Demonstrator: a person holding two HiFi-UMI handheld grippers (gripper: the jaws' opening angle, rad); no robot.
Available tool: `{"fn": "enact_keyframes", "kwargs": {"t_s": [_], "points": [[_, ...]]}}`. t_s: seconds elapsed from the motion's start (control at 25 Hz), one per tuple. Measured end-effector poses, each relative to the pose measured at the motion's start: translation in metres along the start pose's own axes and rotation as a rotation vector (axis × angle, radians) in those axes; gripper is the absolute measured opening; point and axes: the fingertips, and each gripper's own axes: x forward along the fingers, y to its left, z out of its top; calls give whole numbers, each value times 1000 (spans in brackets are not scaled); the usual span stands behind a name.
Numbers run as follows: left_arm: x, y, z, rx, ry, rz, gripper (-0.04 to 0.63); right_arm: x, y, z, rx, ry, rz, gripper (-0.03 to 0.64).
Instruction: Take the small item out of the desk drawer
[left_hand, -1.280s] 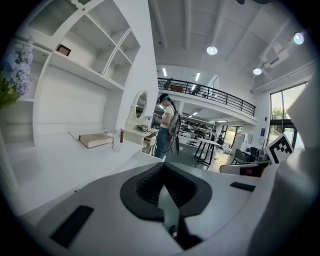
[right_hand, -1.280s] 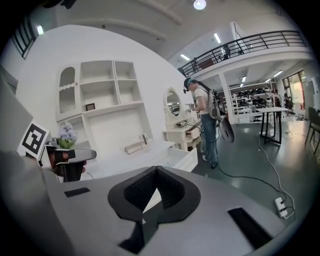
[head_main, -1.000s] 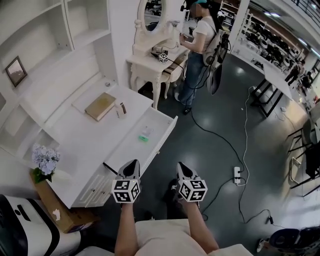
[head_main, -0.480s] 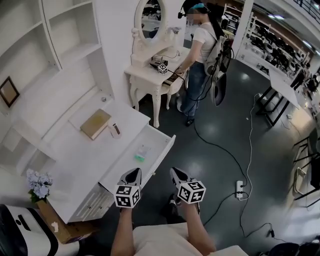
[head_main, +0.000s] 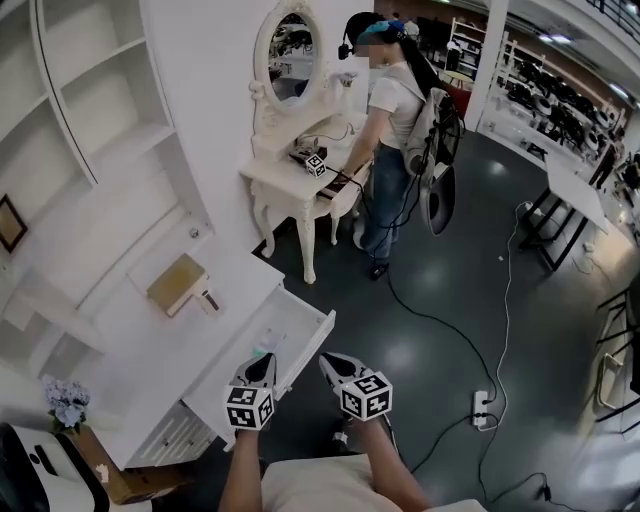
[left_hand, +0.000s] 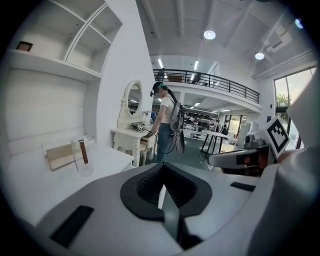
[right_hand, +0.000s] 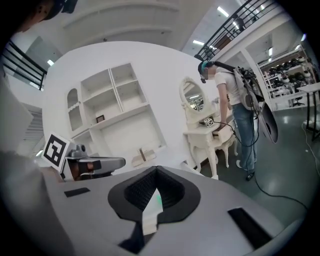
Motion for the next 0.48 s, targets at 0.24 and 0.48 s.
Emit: {"fn": "enact_keyframes", "kwargs": {"t_s": [0.24, 0.48], "points": [[18, -4, 5, 2, 9, 42, 15, 8, -25, -6, -5, 43, 40, 25], [14, 6, -7, -21, 37, 110, 15, 7, -31, -13, -35, 71, 81, 25]]}}
